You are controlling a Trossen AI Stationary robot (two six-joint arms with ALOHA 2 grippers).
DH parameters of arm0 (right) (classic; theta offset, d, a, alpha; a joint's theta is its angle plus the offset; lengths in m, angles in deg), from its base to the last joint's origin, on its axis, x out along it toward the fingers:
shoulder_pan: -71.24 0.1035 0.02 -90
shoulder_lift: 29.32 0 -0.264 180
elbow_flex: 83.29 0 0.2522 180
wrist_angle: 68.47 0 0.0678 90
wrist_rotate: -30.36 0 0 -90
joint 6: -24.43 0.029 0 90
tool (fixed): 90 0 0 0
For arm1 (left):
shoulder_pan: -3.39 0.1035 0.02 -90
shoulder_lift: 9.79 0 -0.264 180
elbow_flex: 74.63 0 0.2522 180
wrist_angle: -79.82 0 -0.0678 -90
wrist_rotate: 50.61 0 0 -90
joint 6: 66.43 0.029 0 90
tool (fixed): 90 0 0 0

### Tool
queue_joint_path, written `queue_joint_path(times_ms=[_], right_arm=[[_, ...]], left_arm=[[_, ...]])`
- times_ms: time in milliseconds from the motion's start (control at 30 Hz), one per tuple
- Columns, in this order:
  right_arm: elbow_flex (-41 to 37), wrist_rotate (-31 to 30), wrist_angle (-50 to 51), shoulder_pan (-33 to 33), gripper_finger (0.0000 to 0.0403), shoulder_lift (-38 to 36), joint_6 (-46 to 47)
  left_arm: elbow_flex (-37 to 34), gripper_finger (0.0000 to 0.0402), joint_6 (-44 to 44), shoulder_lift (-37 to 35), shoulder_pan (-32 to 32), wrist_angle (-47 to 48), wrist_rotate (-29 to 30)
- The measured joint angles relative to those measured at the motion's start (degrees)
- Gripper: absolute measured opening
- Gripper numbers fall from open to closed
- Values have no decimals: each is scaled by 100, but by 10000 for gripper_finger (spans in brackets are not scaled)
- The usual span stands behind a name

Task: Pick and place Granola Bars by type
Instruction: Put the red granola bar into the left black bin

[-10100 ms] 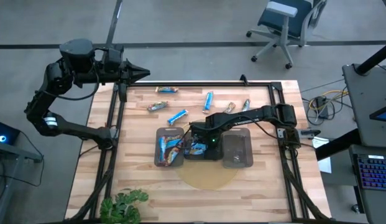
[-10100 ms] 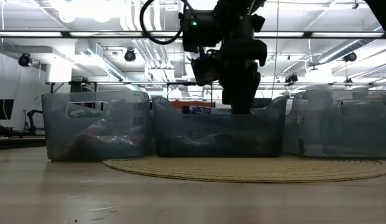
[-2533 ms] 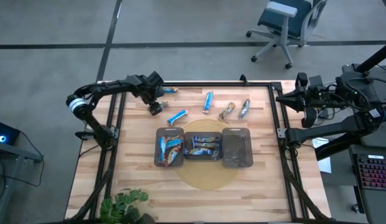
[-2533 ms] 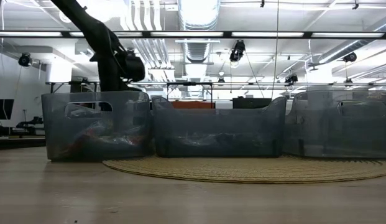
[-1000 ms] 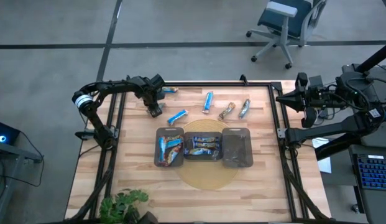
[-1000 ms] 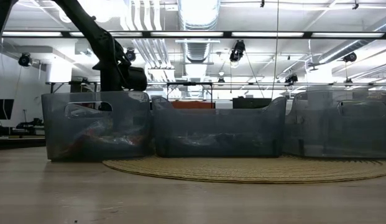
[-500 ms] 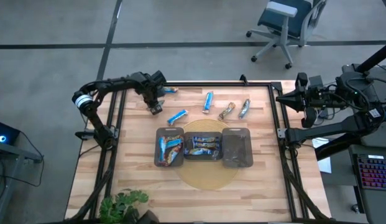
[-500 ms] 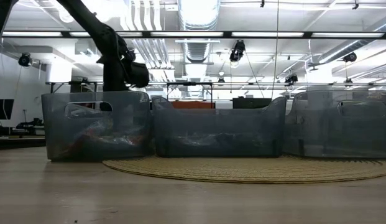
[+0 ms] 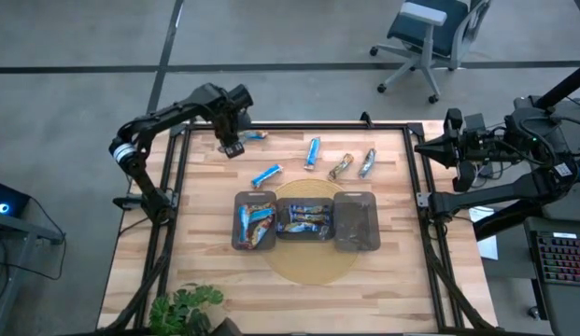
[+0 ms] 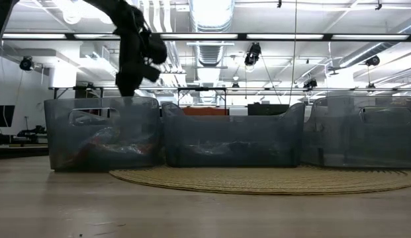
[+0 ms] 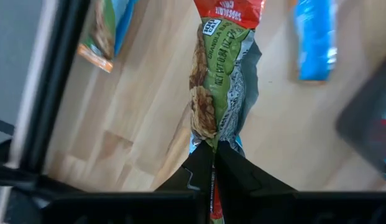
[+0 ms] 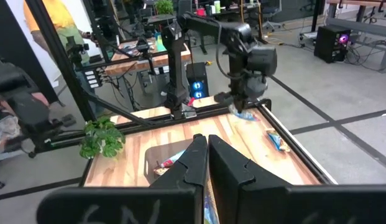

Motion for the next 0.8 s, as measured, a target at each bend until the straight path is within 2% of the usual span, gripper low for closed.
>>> queue_joint_path(times_ms=[167,400,600,800], right_arm=[[0,-1,-1,2,8,0,-40],[0,0,-4,2,8,0,-112],[0,1,-7,0,8,0,-123],[0,-1,-11,2,8,0,-109]], left_arm=[[926,0,-45,-6,-305,581,-97],[1987,0,-258,-9,-992,1107,-542],[2479,0,-536,-11,-1753,1339,-546],[2643,0,-958,-11,-2442,1482,-546]])
